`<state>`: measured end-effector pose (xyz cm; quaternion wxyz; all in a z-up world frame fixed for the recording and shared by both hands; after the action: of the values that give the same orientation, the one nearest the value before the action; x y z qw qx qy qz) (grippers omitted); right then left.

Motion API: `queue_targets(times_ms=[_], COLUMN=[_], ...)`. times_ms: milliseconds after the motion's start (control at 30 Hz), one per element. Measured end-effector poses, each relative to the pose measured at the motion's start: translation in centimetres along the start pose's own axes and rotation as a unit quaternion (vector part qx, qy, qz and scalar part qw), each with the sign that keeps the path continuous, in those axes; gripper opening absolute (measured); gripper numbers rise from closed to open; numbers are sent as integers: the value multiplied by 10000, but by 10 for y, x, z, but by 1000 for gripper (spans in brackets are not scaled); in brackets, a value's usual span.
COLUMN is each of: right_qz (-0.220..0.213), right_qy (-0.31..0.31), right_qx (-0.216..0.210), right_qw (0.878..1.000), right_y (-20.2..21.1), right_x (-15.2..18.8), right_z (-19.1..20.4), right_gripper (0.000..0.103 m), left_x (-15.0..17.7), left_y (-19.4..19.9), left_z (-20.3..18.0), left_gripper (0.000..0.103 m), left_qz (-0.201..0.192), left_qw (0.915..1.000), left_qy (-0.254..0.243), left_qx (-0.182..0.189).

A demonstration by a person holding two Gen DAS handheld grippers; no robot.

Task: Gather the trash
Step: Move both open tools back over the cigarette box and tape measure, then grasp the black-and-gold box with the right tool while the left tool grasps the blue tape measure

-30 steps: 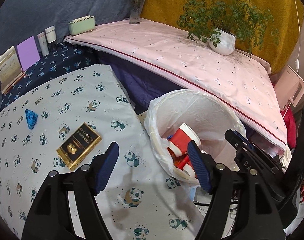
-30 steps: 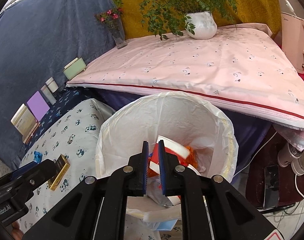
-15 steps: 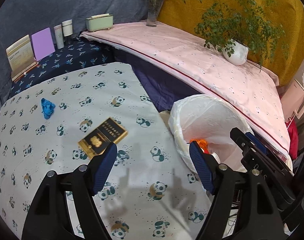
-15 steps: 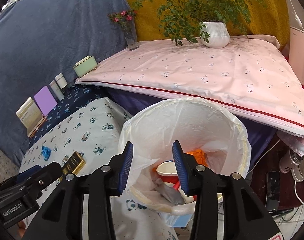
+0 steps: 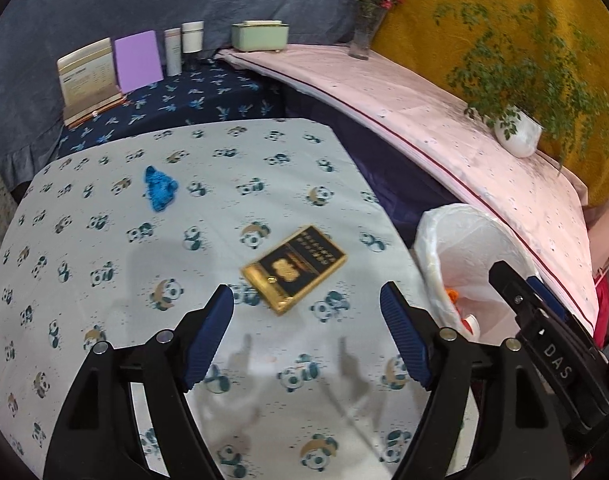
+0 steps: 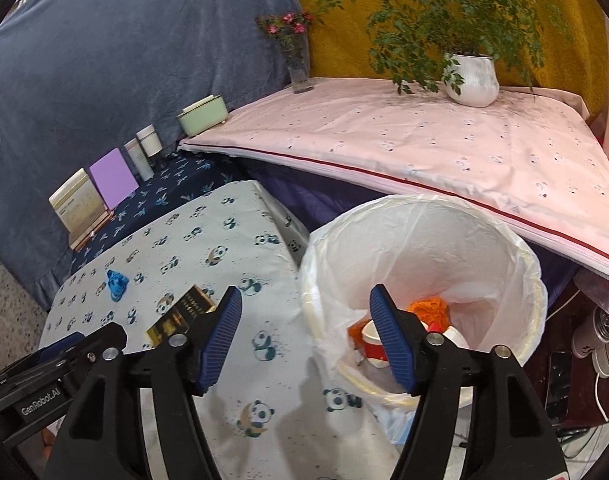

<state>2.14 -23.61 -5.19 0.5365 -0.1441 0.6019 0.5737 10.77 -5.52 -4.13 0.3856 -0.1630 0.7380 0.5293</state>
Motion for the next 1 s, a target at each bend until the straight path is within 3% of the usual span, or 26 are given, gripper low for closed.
queue_targets(times_ms=[567,1000], right_qz=[534,887], right_qy=[550,579], right_qx=[-524,-330], right_qw=[9957,9938], right_y=[-32,-85], right_x=[38,55], right_z=[98,146], right_gripper=[80,83], left_x=[6,-15], left_y=[-10,-40], left_z=[99,161], left_gripper=[72,72], left_qz=[6,-36], left_qw=[9957,9893], left_qy=[474,929], left_qx=[-795,-1122])
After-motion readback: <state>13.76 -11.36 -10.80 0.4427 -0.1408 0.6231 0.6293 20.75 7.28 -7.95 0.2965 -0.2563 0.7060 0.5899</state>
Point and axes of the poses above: each gripper's, at about its wrist camera, not at the fingertips, and y roughly against the way its jaws point, z to its left, x to its underside, the point moved 2 cm from there along -y, roughly the way its jaws point, and after that the axes turned 8 degrees about -z, right-handed, at the moved point
